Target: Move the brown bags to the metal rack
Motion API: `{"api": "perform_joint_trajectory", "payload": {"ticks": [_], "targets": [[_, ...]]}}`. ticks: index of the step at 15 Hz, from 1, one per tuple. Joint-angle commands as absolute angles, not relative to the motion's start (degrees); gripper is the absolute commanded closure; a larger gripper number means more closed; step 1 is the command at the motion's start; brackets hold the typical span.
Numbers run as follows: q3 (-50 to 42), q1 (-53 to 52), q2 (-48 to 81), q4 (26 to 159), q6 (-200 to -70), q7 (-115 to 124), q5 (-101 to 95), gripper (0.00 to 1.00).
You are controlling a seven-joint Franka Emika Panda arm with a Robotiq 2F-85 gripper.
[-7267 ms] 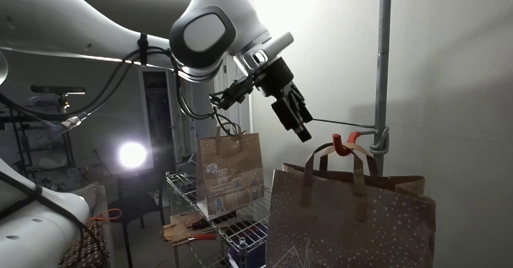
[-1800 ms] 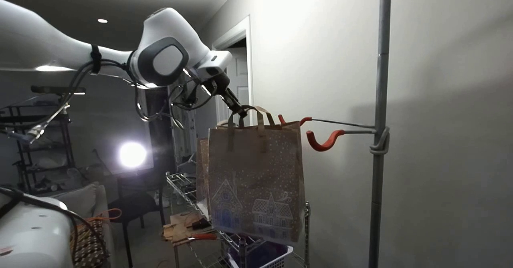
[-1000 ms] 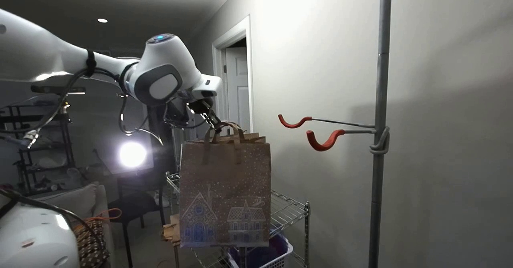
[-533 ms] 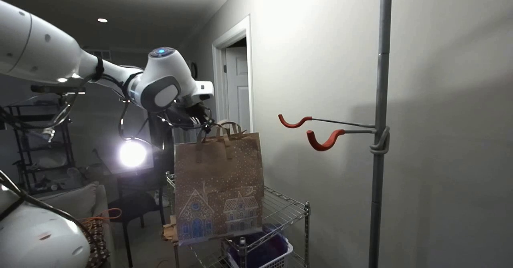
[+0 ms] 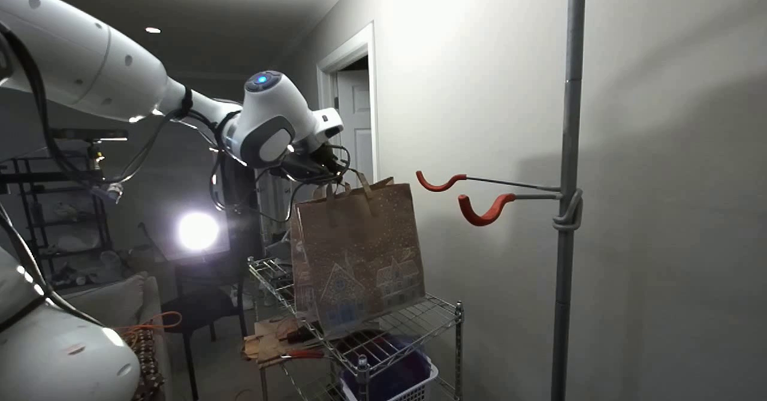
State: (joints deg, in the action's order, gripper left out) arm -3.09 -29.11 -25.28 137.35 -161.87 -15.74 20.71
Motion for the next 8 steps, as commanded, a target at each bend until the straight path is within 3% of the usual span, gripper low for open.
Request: {"api": "perform_joint_trajectory", "payload": {"ticks": [1, 5, 6, 8], "targets": [[-8.3, -34.3, -22.3, 135.2, -163.9, -25.1, 23.5, 0.99], [-14.1, -40.2, -20.7, 134.1, -163.2, -33.1, 25.5, 0.99], [-15.4, -41.7, -20.8, 134.1, -162.6, -34.4, 26.5, 0.73], [-17.3, -43.8, -21.2, 134.7, -162.9, -36.7, 27.4, 0.66]]}}
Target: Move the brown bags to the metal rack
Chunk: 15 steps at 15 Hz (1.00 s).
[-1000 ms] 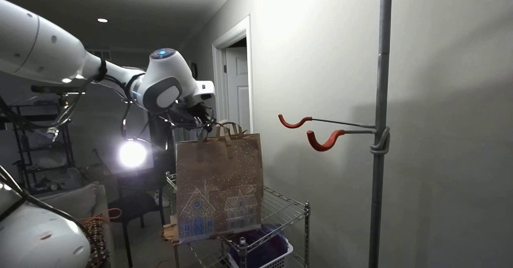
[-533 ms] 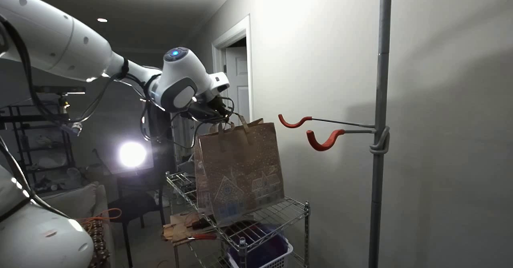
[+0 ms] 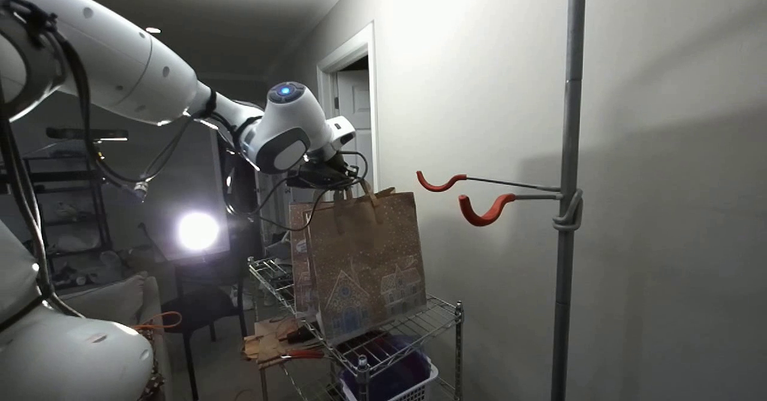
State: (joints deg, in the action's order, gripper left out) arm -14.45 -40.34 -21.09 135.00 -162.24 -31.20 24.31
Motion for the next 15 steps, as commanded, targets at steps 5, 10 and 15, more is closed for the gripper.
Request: {"api": "perform_joint_trajectory", "payload": {"ticks": [5, 10, 15], "targets": [[-19.3, -46.6, -22.1, 135.9, -163.9, -39.1, 26.4, 0.34], [-19.7, -47.6, -21.9, 135.9, -165.2, -38.9, 25.8, 0.03], [-15.6, -42.4, -23.1, 137.1, -165.8, -31.3, 21.6, 0.0]]}}
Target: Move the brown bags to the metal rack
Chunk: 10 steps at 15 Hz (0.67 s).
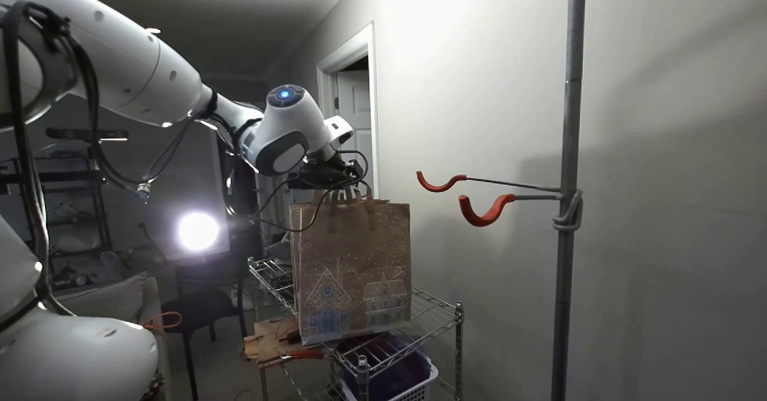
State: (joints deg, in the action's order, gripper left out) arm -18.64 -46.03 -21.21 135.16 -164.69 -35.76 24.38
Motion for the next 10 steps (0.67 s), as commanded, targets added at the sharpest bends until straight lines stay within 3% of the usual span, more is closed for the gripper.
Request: {"api": "perform_joint_trajectory", "payload": {"ticks": [1, 5, 10], "targets": [[-14.1, -40.6, -23.3, 137.6, -165.8, -28.9, 20.3, 0.0], [-10.9, -37.2, -22.0, 139.4, -165.9, -23.0, 18.4, 0.0], [-0.9, -25.1, -24.2, 142.3, -165.3, -14.3, 13.0, 0.0]]}}
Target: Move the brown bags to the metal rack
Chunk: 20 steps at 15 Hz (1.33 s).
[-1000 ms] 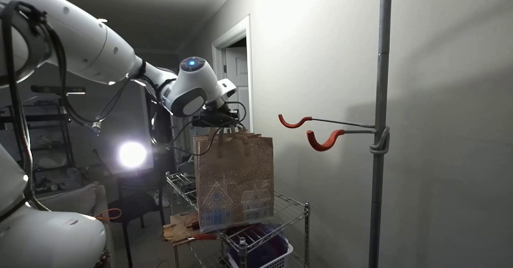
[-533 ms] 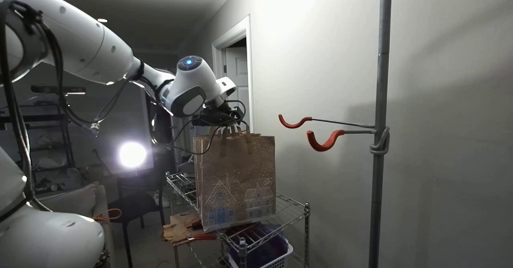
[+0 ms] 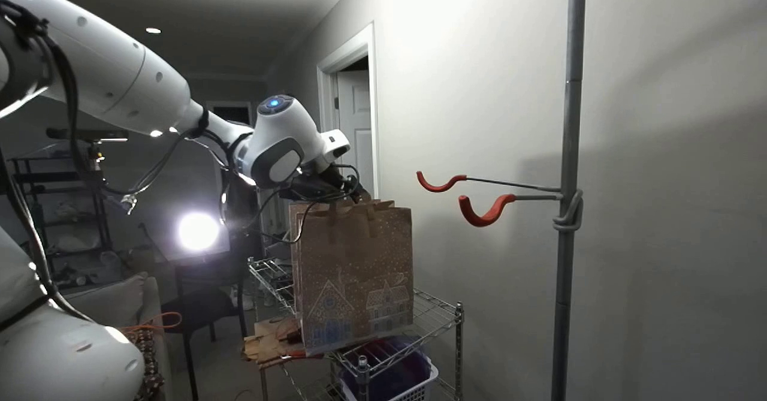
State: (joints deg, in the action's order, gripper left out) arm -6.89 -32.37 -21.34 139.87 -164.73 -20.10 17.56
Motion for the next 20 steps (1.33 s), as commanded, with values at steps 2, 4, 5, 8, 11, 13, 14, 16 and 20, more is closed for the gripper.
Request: {"api": "perform_joint_trajectory", "payload": {"ticks": [2, 4, 5, 8, 11, 13, 14, 16, 20], "targets": [[3.0, -20.0, -26.9, 143.2, -165.0, -10.1, 9.3, 0.0], [4.8, -17.7, -30.0, 143.4, -163.6, -7.3, 7.9, 0.0], [4.5, -18.3, -31.6, 143.6, -162.5, -7.0, 9.0, 0.0], [4.4, -18.6, -36.5, 144.8, -160.5, -4.5, 10.5, 0.0], [6.7, -14.3, -42.0, 147.1, -159.3, 1.0, 8.7, 0.0], [6.9, -12.6, -45.7, 148.4, -157.3, 3.4, 9.1, 0.0], [7.1, -11.6, -47.1, 148.9, -156.5, 4.6, 9.3, 0.0], [7.1, -10.4, -49.4, 149.7, -155.6, 6.1, 9.5, 0.0], [6.5, -9.3, -52.5, 151.0, -155.8, 7.6, 10.0, 0.0]]}}
